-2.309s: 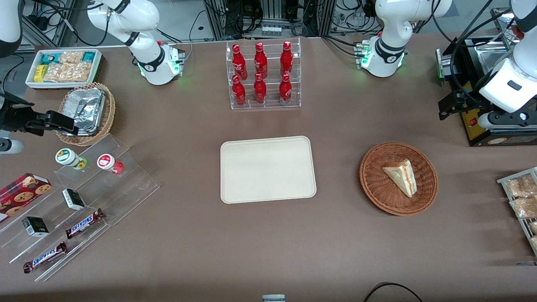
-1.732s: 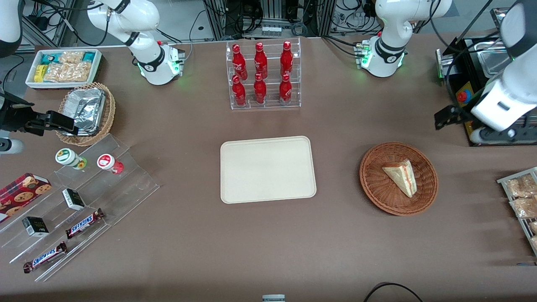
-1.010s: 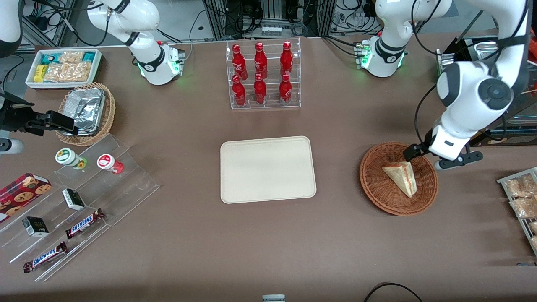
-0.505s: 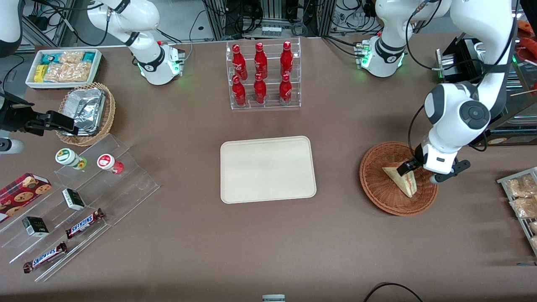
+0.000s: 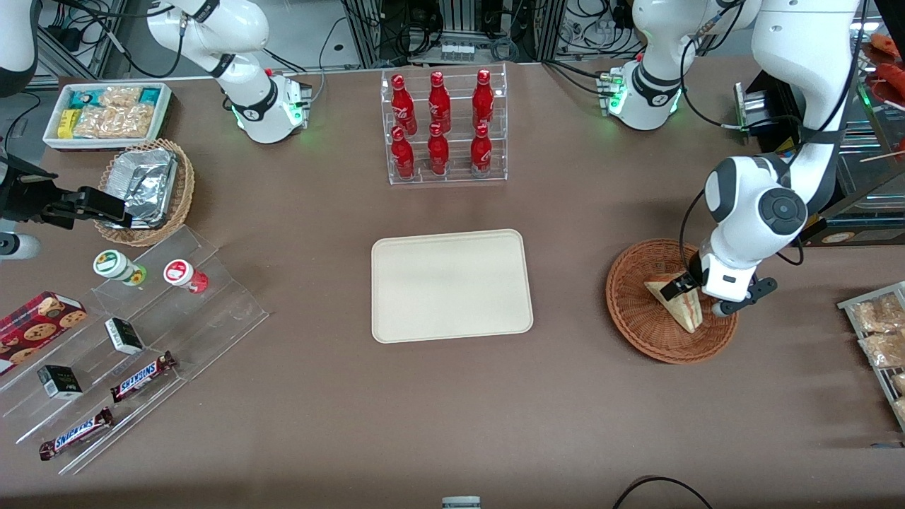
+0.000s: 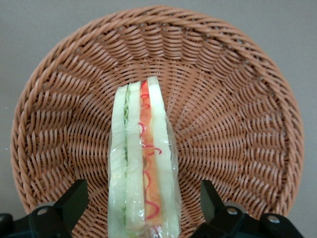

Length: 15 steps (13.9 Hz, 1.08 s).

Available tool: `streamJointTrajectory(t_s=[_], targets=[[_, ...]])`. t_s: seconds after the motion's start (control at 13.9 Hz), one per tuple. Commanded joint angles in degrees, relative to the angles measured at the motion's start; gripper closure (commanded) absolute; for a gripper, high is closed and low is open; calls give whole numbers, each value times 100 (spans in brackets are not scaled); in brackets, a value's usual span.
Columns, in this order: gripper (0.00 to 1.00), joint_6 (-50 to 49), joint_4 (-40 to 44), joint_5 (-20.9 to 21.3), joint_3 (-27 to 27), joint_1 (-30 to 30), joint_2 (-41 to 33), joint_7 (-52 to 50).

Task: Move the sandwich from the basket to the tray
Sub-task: 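Lower the open left gripper around the wrapped sandwich and close it, then lift the sandwich out of the basket and carry it over the cream tray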

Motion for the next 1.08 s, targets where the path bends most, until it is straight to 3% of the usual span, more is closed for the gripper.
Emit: streamJointTrajectory(t_s=[0.0,0.14,0.29,0.36,0.58,0.79,1.01], targets=[[6,113,-29,46,27,-45,75,-130],[43,113,-29,46,18,-45,93,-130],[91,113,-20,46,18,-45,93,-112],[100,87,6,46,18,-36,67,-95],[100,-193,120,55,18,-45,-231,-86],[100,-1411,768,247,-87,-159,-530,-94],[100,-2547,1664,266,-289,-833,-523,-130]])
